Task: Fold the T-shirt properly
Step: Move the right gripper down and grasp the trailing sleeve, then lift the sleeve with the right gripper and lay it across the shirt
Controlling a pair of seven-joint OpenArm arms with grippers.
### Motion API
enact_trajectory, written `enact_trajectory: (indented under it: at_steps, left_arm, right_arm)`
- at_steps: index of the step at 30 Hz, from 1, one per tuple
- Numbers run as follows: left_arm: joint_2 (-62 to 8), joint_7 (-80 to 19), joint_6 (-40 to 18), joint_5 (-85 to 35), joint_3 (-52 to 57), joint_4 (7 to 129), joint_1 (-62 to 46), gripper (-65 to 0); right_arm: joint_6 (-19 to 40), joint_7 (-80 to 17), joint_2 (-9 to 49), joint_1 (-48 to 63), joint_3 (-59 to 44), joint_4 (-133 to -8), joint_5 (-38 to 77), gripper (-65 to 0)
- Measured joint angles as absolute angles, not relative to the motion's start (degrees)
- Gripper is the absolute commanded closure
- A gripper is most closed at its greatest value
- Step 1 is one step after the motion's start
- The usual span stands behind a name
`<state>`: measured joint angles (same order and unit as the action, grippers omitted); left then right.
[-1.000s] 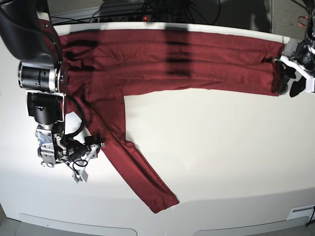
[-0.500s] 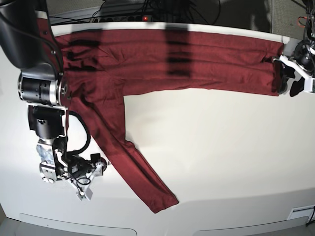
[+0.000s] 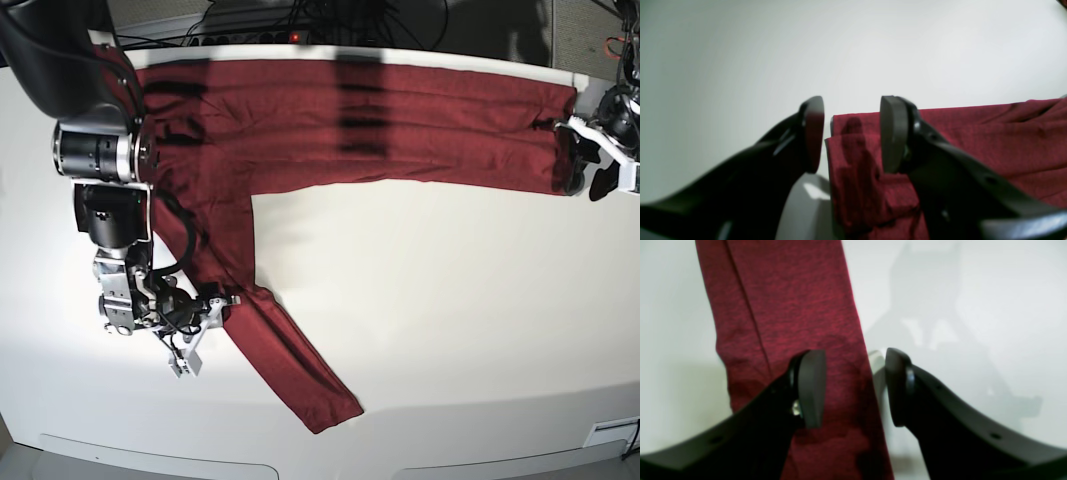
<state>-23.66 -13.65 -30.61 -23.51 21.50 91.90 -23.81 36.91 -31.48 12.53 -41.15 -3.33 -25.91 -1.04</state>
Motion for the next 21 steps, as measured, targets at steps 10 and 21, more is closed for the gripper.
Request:
enact_trajectory:
  at_steps: [10, 21]
  left_arm:
    - [-23.7, -13.7, -30.6, -23.5, 21.5, 91.9, -23.8, -26.6]
    - [-23.7, -13.7, -30.6, -23.4, 21.5, 91.9, -23.8, -26.6]
  right_arm:
    - [36.8, -30.8, 12.7, -40.4, -3.3, -26.0, -1.1, -0.4]
    - [37.1, -31.9, 12.6, -41.7, -3.3, -25.8, -0.7, 0.0]
